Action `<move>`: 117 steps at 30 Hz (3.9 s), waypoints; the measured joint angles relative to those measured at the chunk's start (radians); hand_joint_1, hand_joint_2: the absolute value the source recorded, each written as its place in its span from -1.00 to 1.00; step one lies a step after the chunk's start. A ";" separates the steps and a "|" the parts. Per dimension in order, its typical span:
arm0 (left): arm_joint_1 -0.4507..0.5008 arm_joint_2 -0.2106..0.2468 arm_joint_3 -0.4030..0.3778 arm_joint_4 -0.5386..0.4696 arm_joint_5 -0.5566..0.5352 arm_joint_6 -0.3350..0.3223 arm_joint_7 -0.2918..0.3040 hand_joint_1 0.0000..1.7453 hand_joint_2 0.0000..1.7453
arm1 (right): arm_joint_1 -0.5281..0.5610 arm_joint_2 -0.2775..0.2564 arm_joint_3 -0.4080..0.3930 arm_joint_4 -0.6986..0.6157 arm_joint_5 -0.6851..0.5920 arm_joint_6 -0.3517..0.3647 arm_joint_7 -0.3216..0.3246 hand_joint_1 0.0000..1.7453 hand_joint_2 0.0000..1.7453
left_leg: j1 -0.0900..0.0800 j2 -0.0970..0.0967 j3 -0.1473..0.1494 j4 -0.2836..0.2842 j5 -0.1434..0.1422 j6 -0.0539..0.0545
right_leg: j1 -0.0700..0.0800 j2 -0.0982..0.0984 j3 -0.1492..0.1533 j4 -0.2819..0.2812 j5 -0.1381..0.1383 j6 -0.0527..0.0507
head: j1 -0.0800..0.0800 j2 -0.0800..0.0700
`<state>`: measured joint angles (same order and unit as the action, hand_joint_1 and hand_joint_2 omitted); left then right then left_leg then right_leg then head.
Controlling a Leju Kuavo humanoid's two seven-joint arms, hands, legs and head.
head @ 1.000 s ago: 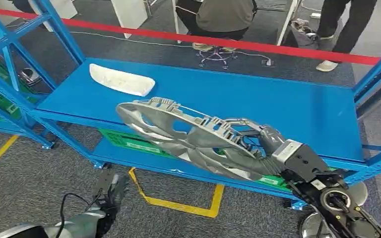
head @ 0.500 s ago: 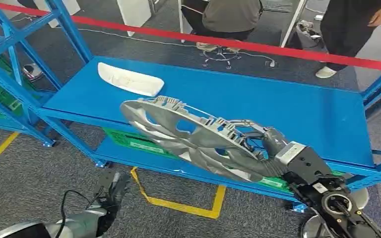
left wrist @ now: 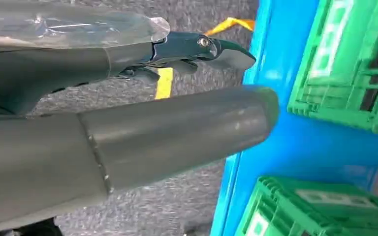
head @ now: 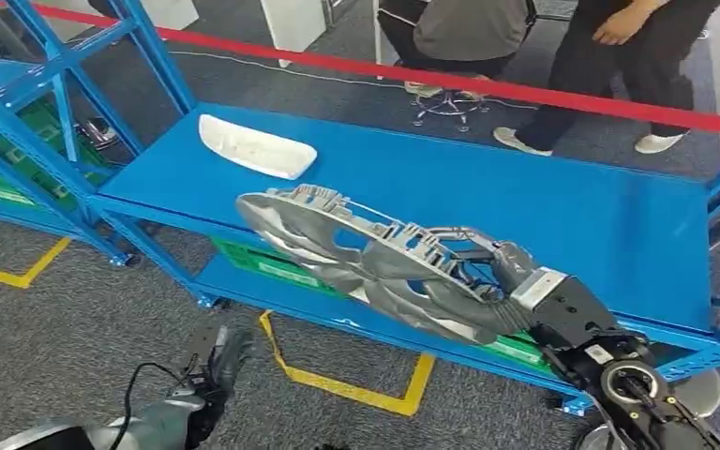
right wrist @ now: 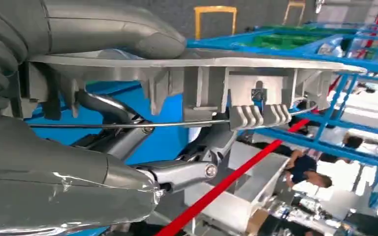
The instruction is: Take the parts from the cabinet and place them on the table.
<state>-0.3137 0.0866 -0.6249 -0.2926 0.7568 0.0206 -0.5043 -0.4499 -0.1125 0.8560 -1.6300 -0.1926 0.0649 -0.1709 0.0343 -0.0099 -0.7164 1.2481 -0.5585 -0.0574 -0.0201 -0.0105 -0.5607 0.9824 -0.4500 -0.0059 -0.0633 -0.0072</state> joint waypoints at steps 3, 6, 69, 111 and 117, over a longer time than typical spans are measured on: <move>0.006 0.000 0.000 0.000 0.000 0.000 0.000 -1.00 -1.00 | 0.007 0.000 0.000 0.000 0.000 0.002 0.000 1.00 1.00 | -0.004 0.002 -0.022 -0.004 0.050 0.011 | 0.009 -0.028 0.006 0.000 -0.005 -0.006 | -0.005 0.000; 0.001 0.002 0.000 0.000 0.000 0.000 0.000 -1.00 -1.00 | 0.007 0.000 0.000 0.000 0.000 0.001 0.000 1.00 1.00 | -0.030 0.092 0.100 -0.263 0.166 0.041 | 0.014 -0.056 0.019 0.000 -0.016 -0.002 | -0.013 0.000; 0.025 0.002 0.000 0.001 -0.006 -0.001 0.021 -1.00 -1.00 | 0.094 -0.019 -0.068 -0.057 0.046 0.022 -0.001 1.00 1.00 | -0.028 0.059 0.107 -0.293 0.175 0.035 | 0.020 -0.094 0.038 -0.024 -0.015 0.010 | -0.011 0.000; 0.029 0.008 0.000 0.001 -0.019 -0.003 0.040 -1.00 -1.00 | 0.113 -0.020 -0.082 -0.093 0.062 0.024 0.002 1.00 1.00 | -0.036 -0.087 0.118 -0.299 0.179 0.080 | 0.014 0.022 -0.068 0.165 -0.048 0.019 | 0.013 0.000; 0.035 0.001 0.000 0.001 -0.020 -0.002 0.041 -1.00 -1.00 | 0.113 -0.020 -0.085 -0.100 0.063 0.023 0.002 1.00 1.00 | -0.025 -0.166 0.107 -0.307 0.191 0.054 | 0.019 0.073 0.025 -0.030 0.015 0.000 | 0.014 0.000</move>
<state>-0.2785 0.0877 -0.6249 -0.2914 0.7366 0.0187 -0.4635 -0.3370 -0.1328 0.7706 -1.7300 -0.1301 0.0874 -0.1694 0.0091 -0.1756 -0.6093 0.9416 -0.3676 -0.0029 -0.0009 0.0625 -0.5354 0.9526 -0.4350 -0.0057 -0.0488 -0.0072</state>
